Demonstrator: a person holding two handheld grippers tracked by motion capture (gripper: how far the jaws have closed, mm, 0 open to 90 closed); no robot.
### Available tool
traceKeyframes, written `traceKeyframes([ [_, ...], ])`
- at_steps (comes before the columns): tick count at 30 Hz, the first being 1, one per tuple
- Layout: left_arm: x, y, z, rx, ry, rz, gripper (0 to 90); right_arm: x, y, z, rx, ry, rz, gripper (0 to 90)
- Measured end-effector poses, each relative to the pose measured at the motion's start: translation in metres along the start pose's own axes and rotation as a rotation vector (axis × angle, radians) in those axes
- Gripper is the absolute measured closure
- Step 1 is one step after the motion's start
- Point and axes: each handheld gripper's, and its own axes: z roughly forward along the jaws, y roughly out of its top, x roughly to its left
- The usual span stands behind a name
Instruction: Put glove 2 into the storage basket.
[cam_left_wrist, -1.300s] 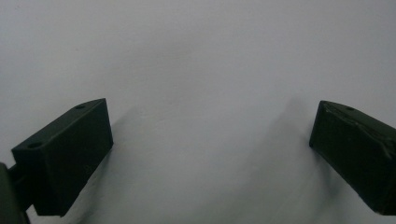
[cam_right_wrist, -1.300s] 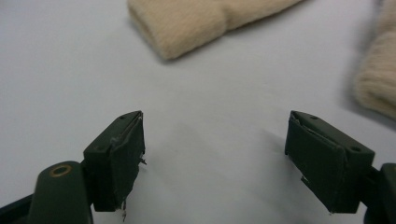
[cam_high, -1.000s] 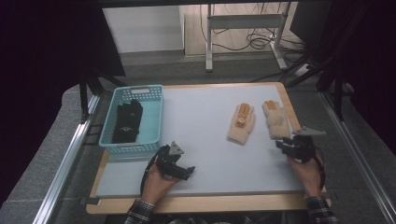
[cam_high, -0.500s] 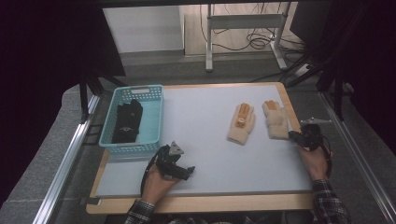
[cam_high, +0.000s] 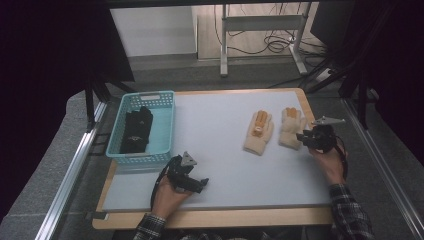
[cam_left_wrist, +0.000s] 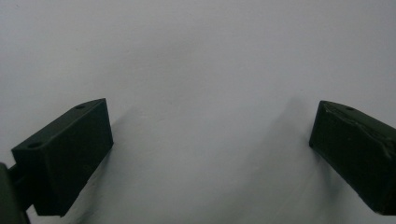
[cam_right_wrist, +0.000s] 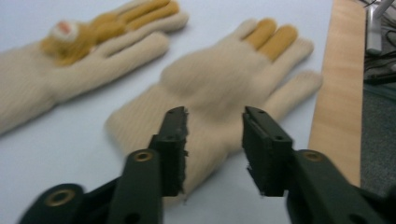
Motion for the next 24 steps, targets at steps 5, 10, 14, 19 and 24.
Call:
traceKeyframes([
  [5, 0.0, 0.0, 0.0, 0.0, 0.0, 0.0, 0.0, -0.004, 0.017, 0.021, -0.024, 0.029, -0.004, 45.2],
  [10, 0.0, 0.0, 0.0, 0.0, 0.001, 0.001, 0.0, -0.005, 0.026, 0.045, -0.012, 0.002, 0.0, 32.5],
  [14, 0.0, 0.0, 0.0, 0.003, 0.0, 0.004, 0.0, -0.01, 0.025, 0.058, 0.023, 0.008, 0.012, 29.3],
  [19, 0.0, 0.0, 0.0, 0.003, 0.001, 0.005, 0.0, -0.003, 0.022, 0.068, 0.058, 0.027, -0.042, 41.6],
  [24, 0.0, 0.0, 0.0, 0.002, 0.0, 0.005, 0.0, -0.002, 0.023, 0.067, 0.074, 0.044, -0.008, 54.2],
])
